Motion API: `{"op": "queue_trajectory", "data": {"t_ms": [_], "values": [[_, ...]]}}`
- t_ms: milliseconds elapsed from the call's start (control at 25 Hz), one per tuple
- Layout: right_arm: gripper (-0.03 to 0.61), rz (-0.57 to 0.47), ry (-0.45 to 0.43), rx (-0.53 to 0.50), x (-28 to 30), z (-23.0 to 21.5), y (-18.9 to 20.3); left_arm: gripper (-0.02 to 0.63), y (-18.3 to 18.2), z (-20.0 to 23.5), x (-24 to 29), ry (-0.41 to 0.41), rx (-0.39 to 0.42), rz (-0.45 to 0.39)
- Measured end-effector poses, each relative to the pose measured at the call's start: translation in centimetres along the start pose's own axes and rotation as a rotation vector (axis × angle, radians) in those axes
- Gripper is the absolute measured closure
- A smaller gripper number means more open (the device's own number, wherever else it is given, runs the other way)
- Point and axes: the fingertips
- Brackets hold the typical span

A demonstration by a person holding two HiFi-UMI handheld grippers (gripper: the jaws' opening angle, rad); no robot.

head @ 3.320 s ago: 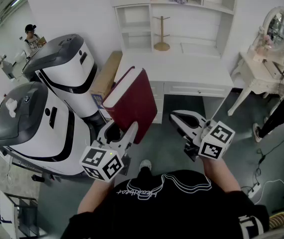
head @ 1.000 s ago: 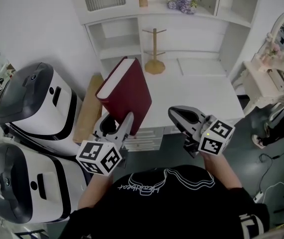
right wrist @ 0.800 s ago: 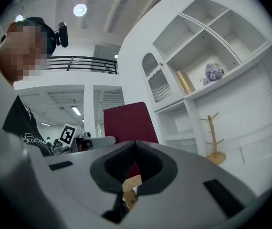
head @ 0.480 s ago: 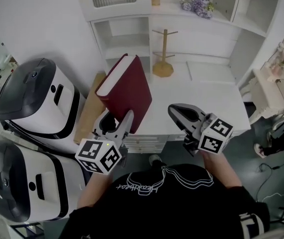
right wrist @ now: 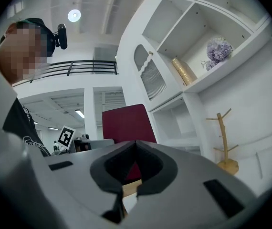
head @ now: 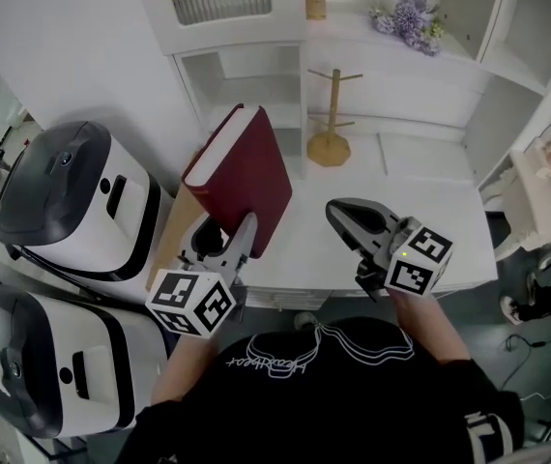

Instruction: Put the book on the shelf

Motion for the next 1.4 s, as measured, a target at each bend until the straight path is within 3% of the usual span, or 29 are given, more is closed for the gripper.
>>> {"op": "queue_trajectory", "data": {"t_ms": [560, 1400], "values": [[0.572, 0.001, -0.033, 0.040, 2.6, -7.3, -1.2, 0.403, -0.9, 3.2, 7.5, -0.078, 0.033, 0.009], [0.572, 0.024, -0.082, 0.022, 6.2, -13.6, -2.2, 0.403, -2.5, 9.3, 14.5, -0.200, 0.079, -0.032]]}}
Point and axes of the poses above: the fingertips, and each gripper's own axes: x forward along the fingers, z to its left, y out of its underside, and after that the axes turned 5 degrees about -y, right-handed
